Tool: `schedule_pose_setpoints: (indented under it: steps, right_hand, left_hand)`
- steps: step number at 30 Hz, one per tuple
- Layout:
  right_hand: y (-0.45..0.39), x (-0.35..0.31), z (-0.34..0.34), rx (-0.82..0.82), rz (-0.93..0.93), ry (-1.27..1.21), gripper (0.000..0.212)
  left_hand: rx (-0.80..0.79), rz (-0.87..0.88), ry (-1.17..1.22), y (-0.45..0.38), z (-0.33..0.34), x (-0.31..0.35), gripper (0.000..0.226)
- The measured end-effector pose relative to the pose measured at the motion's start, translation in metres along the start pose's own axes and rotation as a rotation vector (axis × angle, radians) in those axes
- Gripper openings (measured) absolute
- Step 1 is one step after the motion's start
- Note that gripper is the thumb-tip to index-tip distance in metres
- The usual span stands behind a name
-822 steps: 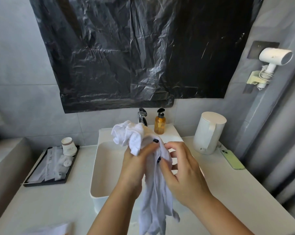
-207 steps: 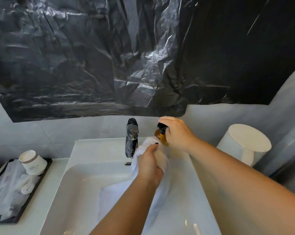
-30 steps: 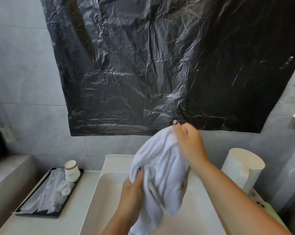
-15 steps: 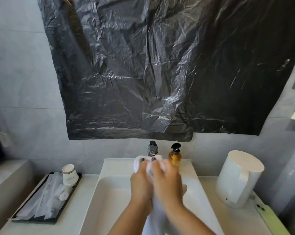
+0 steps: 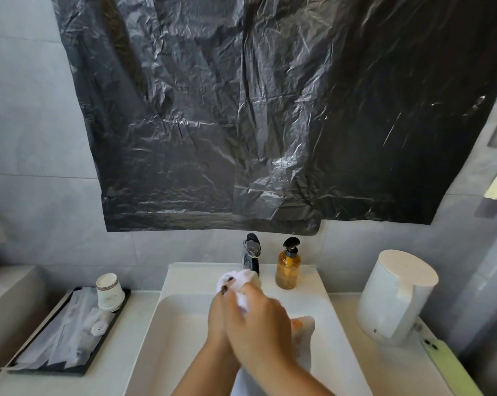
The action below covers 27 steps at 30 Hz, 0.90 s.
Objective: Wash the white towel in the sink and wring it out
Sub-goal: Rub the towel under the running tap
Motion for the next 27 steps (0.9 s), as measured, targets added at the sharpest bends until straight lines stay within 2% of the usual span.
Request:
schedule_pose_setpoints:
  steps: [2, 3, 4, 6, 7, 9, 11, 13, 15, 18, 20, 21, 23, 25, 27]
  right_hand:
    - [-0.028, 0.018, -0.002, 0.050, 0.095, -0.206, 0.039]
    - [-0.043, 0.029, -0.003, 0.054, 0.166, -0.264, 0.039]
    - [-0.055, 0.040, -0.003, 0.043, 0.235, -0.303, 0.040]
    - [-0.060, 0.043, -0.006, 0.045, 0.267, -0.318, 0.039]
    - [-0.053, 0.036, -0.002, 0.022, 0.238, -0.277, 0.036]
    - [-0.022, 0.002, 0.004, -0.050, 0.038, -0.003, 0.029]
    - [0.004, -0.016, 0.012, -0.090, -0.100, 0.146, 0.031]
    - [-0.013, 0.000, 0.014, -0.080, -0.015, -0.061, 0.028]
    - [-0.045, 0.032, 0.016, -0.030, 0.123, -0.310, 0.036]
    - [-0.071, 0.070, 0.021, -0.041, 0.273, -0.490, 0.041]
    - [-0.070, 0.088, 0.034, -0.162, 0.349, -0.743, 0.030]
    - [-0.066, 0.092, 0.043, -0.284, 0.393, -0.854, 0.026]
    - [-0.046, 0.092, 0.058, -0.592, 0.433, -0.956, 0.021]
    - [-0.026, 0.092, 0.063, -0.850, 0.394, -0.866, 0.024]
    - [-0.023, 0.100, 0.063, -0.870, 0.393, -0.816, 0.049]
  left_hand:
    - [0.067, -0.200, -0.050, 0.003, -0.001, -0.040, 0.020]
    - [0.062, -0.273, 0.032, 0.011, 0.005, -0.053, 0.022]
    - [0.047, -0.320, 0.189, 0.015, 0.008, -0.061, 0.019]
    - [0.111, -0.300, 0.207, 0.019, 0.007, -0.050, 0.014]
    - [0.167, -0.316, 0.198, 0.018, -0.003, -0.049, 0.017]
    - [0.247, -0.392, 0.294, 0.012, -0.016, -0.051, 0.024]
    - [0.156, -0.320, 0.270, 0.003, -0.020, -0.047, 0.028]
    - [0.189, -0.337, 0.136, 0.015, -0.023, -0.042, 0.030]
    - [0.116, -0.328, 0.121, 0.023, -0.009, -0.039, 0.023]
    - [0.018, -0.309, 0.101, 0.028, 0.002, -0.019, 0.026]
    - [-0.002, -0.326, 0.069, 0.027, -0.003, -0.005, 0.052]
    - [-0.018, -0.313, 0.056, 0.024, -0.006, 0.003, 0.062]
    - [0.016, -0.267, 0.014, 0.017, -0.019, 0.018, 0.057]
    - [0.003, -0.263, -0.028, 0.014, -0.024, 0.025, 0.048]
    - [-0.024, -0.293, -0.064, 0.017, -0.024, 0.024, 0.042]
Point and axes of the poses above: each hand's wrist, its own y-axis away from the middle knuckle, its own z-axis out of the palm, x = y × z, the point moved 10 cm from there along -y, towards the middle knuckle
